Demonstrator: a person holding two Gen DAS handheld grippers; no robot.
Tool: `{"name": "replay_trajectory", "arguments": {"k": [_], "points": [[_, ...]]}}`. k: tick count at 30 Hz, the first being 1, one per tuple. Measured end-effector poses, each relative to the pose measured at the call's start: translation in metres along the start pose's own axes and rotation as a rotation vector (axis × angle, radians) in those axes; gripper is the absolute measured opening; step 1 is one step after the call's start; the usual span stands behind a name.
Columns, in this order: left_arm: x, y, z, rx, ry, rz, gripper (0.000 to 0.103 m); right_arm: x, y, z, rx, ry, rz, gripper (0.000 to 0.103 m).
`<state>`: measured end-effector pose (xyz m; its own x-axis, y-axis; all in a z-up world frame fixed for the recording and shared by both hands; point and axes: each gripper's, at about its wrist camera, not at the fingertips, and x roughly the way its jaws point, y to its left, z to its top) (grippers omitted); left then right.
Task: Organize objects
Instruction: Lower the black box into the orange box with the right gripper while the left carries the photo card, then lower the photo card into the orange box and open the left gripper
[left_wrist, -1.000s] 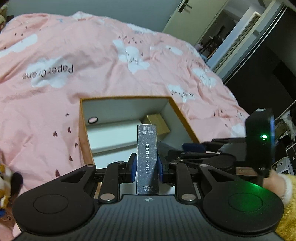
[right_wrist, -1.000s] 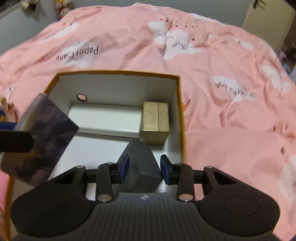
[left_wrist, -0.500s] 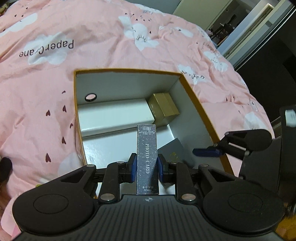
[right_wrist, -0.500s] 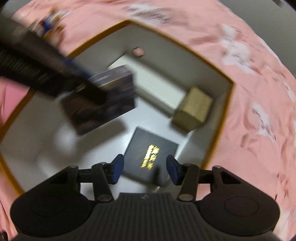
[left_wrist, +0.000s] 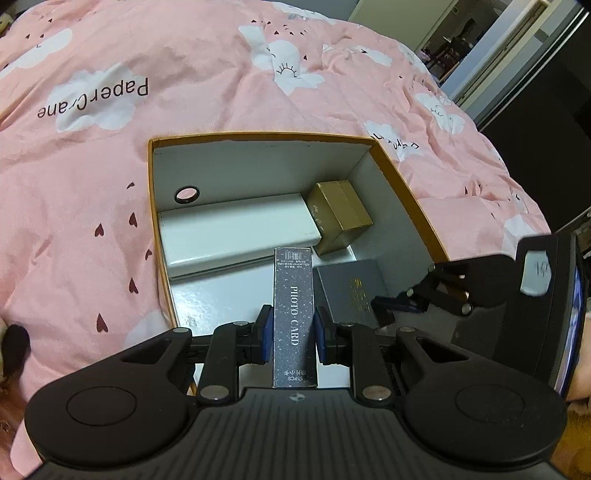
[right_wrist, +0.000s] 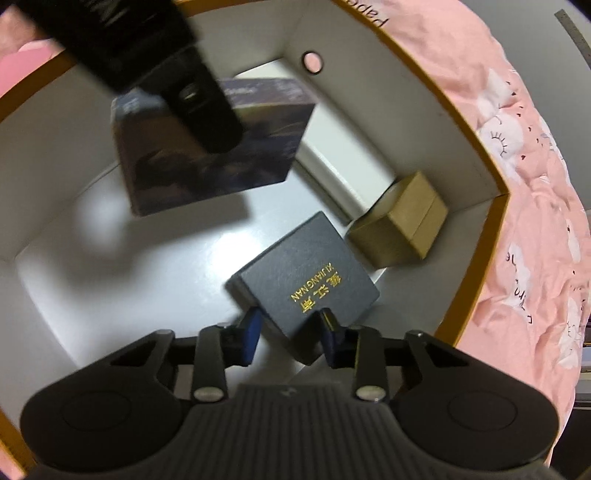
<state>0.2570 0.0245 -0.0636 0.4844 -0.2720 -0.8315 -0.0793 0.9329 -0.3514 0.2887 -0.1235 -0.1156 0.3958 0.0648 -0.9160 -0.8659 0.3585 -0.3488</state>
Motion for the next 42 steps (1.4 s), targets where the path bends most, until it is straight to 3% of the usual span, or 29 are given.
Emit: {"name": "replay_trajectory", "arguments": {"k": [3, 7, 12, 19, 26, 31, 36, 40, 42], "points": [[0.002, -0.001, 0.003, 0.017, 0.009, -0.003, 0.025, 0.003, -0.003, 0.002, -0.025, -0.011, -0.015, 0.032], [0.007, -0.002, 0.007, 0.044, 0.034, -0.019, 0.025, 0.009, -0.004, 0.003, -0.084, -0.009, -0.082, 0.020], [0.016, -0.002, 0.013, 0.031, 0.055, -0.011, 0.025, 0.009, -0.005, 0.001, -0.087, -0.023, -0.097, 0.019], [0.032, -0.002, 0.014, -0.166, 0.011, 0.010, 0.025, -0.012, -0.024, -0.001, 0.048, -0.078, 0.007, 0.019], [0.048, -0.008, 0.012, -0.224, -0.055, 0.078, 0.025, -0.025, -0.025, -0.006, 0.143, -0.123, 0.059, 0.020], [0.061, 0.008, 0.009, -0.335, -0.010, 0.013, 0.025, -0.026, -0.027, -0.010, 0.155, -0.133, 0.048, 0.020], [0.064, 0.005, 0.012, -0.296, 0.050, 0.005, 0.030, -0.025, -0.028, -0.010, 0.157, -0.139, 0.054, 0.020], [0.060, -0.012, 0.017, -0.082, 0.082, 0.085, 0.033, -0.026, -0.030, -0.012, 0.159, -0.142, 0.057, 0.020], [0.061, -0.017, 0.017, 0.012, 0.121, 0.109, 0.042, -0.026, -0.030, -0.012, 0.158, -0.142, 0.061, 0.020]]}}
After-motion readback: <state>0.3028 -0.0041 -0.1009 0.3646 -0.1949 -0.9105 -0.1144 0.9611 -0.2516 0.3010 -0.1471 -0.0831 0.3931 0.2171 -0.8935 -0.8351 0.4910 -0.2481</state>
